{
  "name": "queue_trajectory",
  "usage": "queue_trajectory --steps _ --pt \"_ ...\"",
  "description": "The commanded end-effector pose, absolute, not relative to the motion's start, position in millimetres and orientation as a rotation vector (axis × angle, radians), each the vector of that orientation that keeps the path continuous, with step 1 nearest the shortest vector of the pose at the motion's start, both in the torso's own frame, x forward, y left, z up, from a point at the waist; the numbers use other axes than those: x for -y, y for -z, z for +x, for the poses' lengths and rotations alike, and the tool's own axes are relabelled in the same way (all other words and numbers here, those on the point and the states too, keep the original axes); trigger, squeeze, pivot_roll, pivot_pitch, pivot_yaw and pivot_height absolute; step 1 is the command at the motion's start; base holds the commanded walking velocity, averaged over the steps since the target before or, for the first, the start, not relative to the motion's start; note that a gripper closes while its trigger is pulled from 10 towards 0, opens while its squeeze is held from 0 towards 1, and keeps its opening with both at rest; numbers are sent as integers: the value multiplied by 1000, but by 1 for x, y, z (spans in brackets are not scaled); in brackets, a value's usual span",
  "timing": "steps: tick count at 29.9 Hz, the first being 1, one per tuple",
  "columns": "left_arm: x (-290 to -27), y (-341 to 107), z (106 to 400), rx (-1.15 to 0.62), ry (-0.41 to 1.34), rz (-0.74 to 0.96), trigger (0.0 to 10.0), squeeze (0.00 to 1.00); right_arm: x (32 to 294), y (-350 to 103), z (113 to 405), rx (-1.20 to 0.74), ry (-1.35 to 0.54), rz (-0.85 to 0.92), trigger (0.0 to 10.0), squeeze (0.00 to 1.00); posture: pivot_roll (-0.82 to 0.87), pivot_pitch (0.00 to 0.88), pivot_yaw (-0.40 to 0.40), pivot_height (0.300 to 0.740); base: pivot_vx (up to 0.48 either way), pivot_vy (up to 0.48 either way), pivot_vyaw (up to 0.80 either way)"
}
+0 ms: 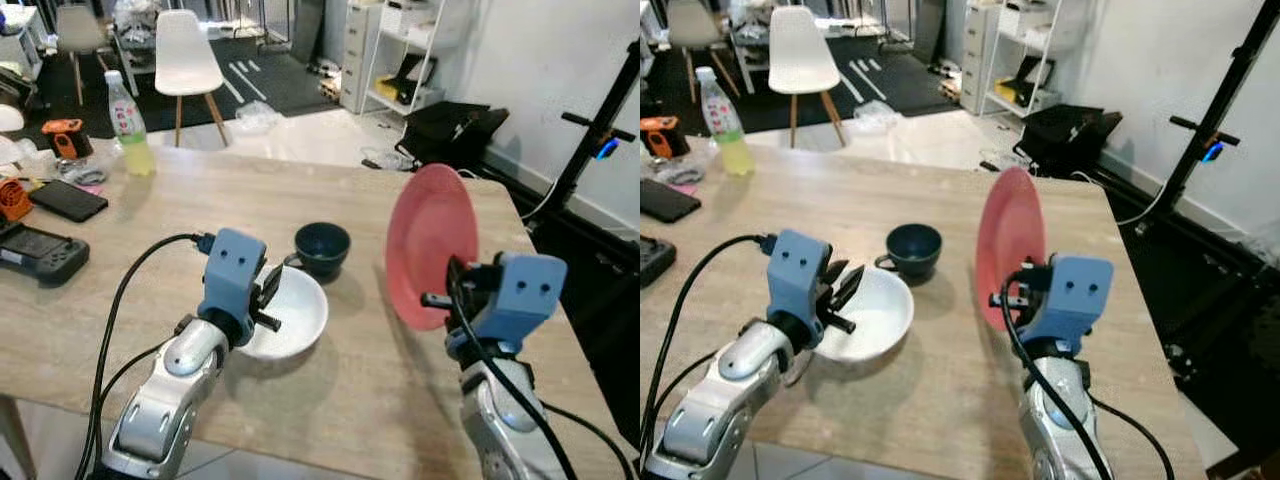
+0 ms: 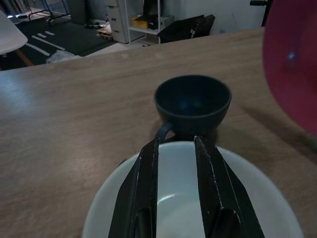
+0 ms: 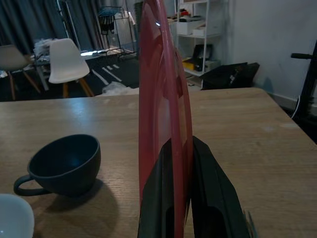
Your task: Setting the table
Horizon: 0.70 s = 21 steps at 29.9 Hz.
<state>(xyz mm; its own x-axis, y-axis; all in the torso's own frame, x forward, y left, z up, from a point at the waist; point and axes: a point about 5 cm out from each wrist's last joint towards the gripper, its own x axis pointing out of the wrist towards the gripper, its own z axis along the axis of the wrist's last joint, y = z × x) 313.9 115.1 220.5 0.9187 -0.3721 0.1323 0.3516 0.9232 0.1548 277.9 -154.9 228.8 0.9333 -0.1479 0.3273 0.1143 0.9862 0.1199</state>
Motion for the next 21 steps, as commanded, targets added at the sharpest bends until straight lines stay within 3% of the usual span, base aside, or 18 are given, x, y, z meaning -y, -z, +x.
queue_trajectory --steps 1,8,9,13,21 --pt "-117 -217 312 139 381 105 10000 0 165 -226 280 315 204 157 10000 0 10 87 52 740 0 0 0" --pt "-123 -223 317 156 366 101 10000 0 176 -229 290 311 258 373 10000 0 14 95 56 740 0 0 0" --pt "-128 -227 321 162 360 114 10000 0 177 -233 303 301 221 491 10000 0 20 106 56 740 0 0 0" --pt "-135 -236 325 177 352 120 10000 0 173 -238 324 269 124 649 10000 0 34 126 53 740 0 0 0" --pt "-135 -237 325 179 350 118 10000 0 172 -240 328 262 106 667 10000 0 34 126 53 740 0 0 0"
